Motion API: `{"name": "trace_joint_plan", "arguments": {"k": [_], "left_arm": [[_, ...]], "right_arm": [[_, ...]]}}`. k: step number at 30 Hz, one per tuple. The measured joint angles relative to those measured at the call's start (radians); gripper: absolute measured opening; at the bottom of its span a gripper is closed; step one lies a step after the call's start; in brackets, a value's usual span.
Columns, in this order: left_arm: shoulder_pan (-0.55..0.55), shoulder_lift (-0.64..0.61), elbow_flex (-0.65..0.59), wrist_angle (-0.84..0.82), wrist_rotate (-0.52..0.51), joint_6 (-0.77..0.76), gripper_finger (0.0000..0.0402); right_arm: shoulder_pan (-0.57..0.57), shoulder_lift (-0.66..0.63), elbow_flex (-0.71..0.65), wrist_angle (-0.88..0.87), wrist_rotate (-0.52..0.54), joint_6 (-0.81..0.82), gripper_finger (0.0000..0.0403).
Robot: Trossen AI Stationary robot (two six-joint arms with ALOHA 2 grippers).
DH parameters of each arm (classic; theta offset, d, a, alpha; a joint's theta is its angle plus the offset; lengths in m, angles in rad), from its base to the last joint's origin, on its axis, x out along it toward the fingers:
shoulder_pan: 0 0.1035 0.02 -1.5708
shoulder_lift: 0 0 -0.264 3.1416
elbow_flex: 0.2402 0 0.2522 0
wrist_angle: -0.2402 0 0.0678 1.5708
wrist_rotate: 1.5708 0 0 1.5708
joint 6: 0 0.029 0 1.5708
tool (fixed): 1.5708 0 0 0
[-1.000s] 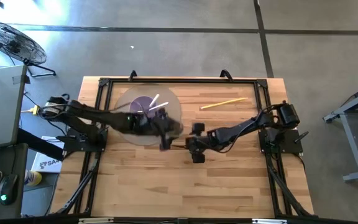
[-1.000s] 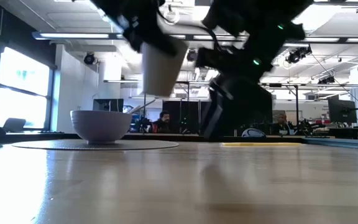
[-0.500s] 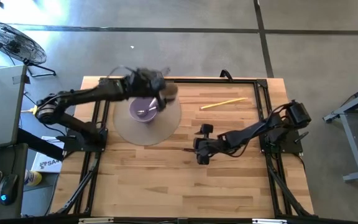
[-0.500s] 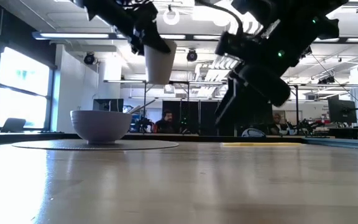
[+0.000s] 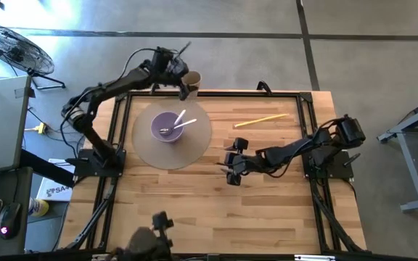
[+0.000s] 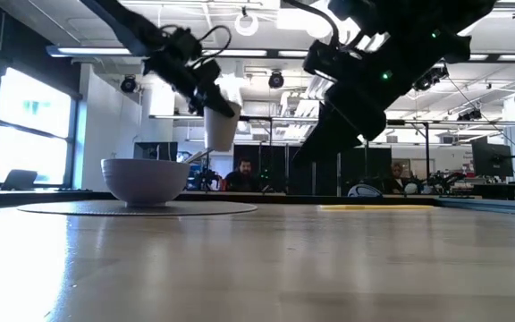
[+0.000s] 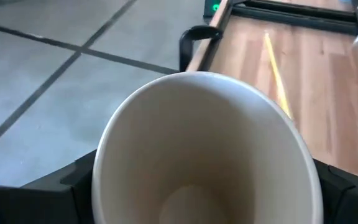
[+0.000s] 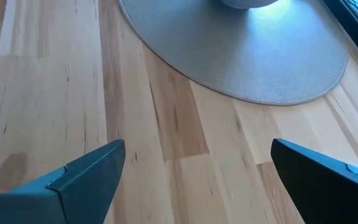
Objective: Pick & Place Utensil
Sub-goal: Put the white cup on the brown mat to the top right of the violet bowl
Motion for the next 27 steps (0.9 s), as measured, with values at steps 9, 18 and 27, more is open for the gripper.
{"name": "trace_joint_plan", "arguments": {"k": [9,18,27], "left_arm": [[0.118,0.078,0.001,-0.029,0.289,0.234,0.034],[0.144,0.188,0.001,-0.073,0.345,0.383,0.034],[0.161,0.242,0.001,-0.111,0.412,0.476,0.034]], "right_arm": [[-0.041,0.0,0.0,0.005,-0.008,0.047,0.0397],[-0.095,0.0,0.0,0.031,-0.055,0.051,0.0397],[-0.144,0.0,0.0,0.038,-0.108,0.119,0.0397]]}}
